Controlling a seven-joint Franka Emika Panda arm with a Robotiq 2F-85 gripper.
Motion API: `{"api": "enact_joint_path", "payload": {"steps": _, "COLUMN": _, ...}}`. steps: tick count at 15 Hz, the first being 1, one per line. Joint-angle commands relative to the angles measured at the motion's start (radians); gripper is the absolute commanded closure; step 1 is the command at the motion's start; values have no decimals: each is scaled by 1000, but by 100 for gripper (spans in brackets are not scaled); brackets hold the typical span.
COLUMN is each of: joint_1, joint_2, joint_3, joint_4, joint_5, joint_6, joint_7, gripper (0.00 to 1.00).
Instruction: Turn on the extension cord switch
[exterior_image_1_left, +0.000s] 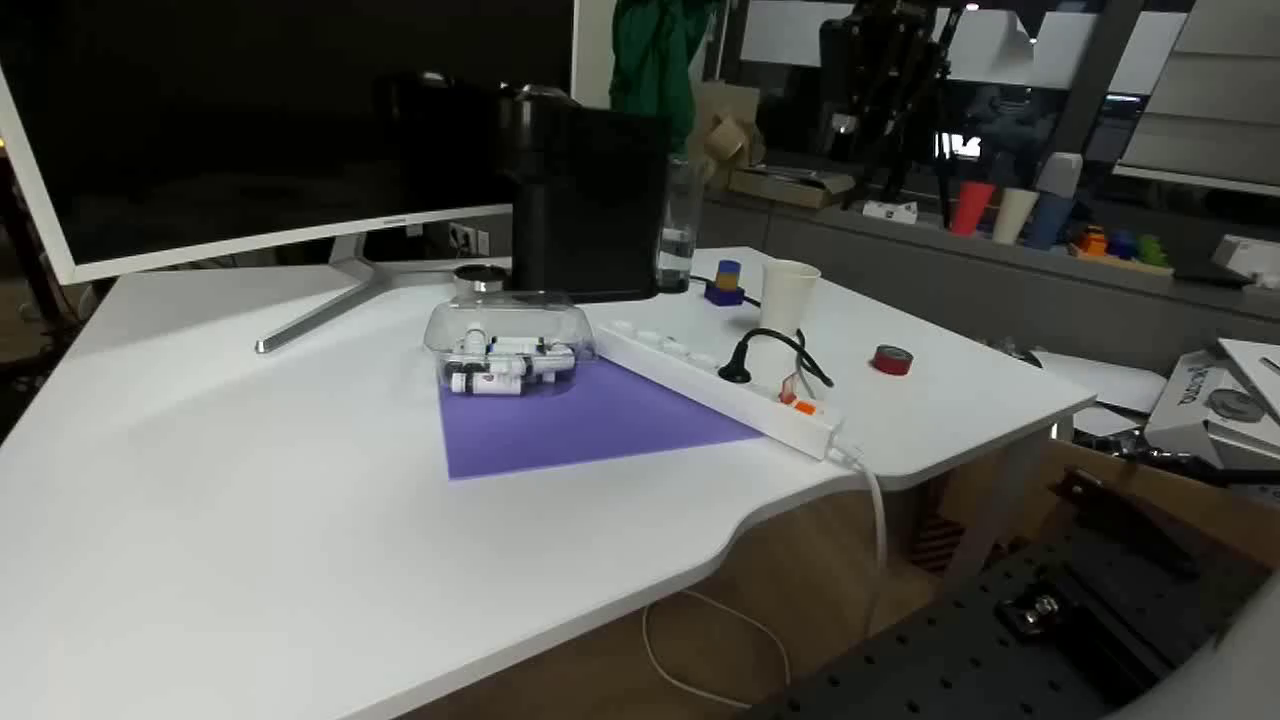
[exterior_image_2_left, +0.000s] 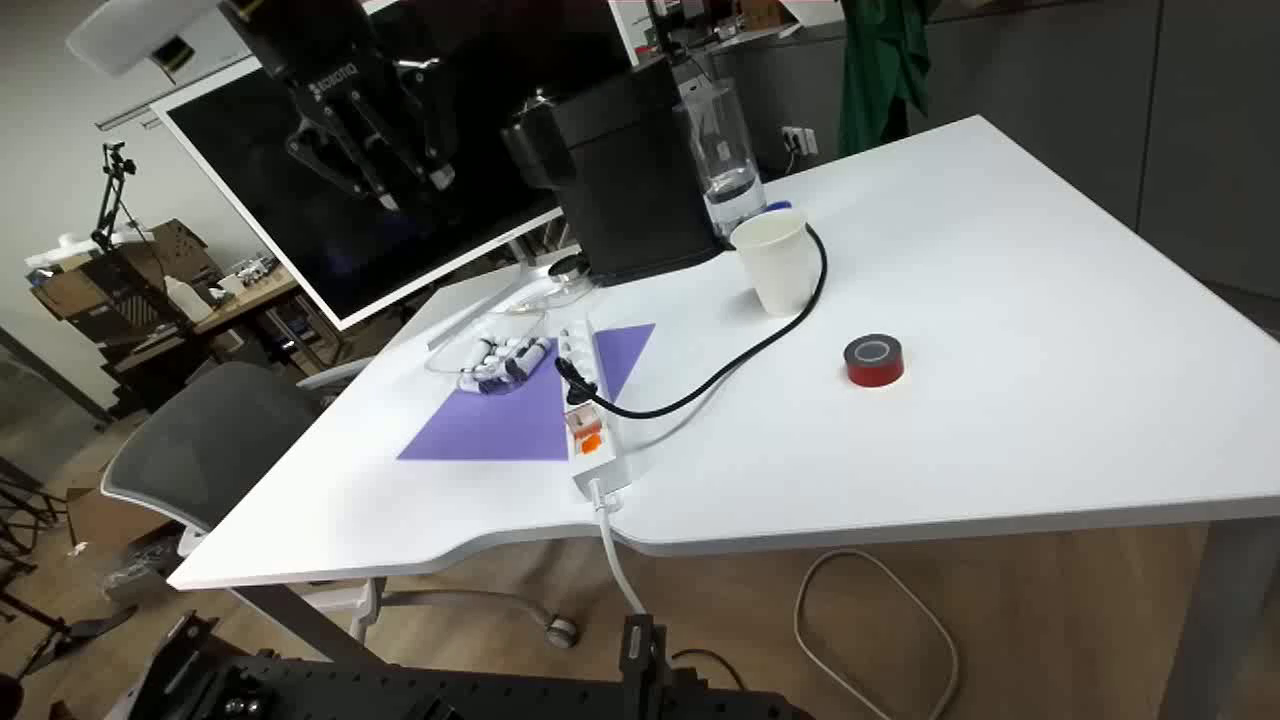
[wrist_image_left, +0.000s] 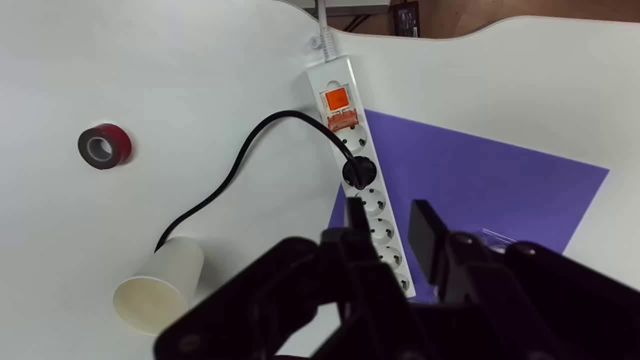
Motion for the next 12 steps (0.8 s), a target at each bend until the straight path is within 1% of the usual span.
{"api": "enact_joint_path", "payload": {"steps": 1, "joint_1": -6, "joint_2": 0, "joint_3": 6, "joint_4": 1, "joint_5": 3, "joint_6": -1, "joint_7": -2, "gripper": 70}}
{"api": "enact_joint_path", "payload": {"steps": 10, "joint_1": -6, "joint_2": 0, "joint_3": 6, "joint_4": 1, "joint_5": 3, "joint_6": 0, "joint_7": -3, "gripper": 70}}
{"api": "enact_joint_path", "payload": {"steps": 11, "joint_1": -6, "joint_2": 0, "joint_3": 6, "joint_4": 1, "joint_5": 3, "joint_6": 0, "joint_7": -3, "gripper": 45}}
{"api": "enact_joint_path", "payload": {"steps": 12, "joint_1": -9, "joint_2": 2, "joint_3": 14, "joint_4": -6, "joint_5": -11, "joint_6": 41, "joint_7": 9, "gripper": 45}}
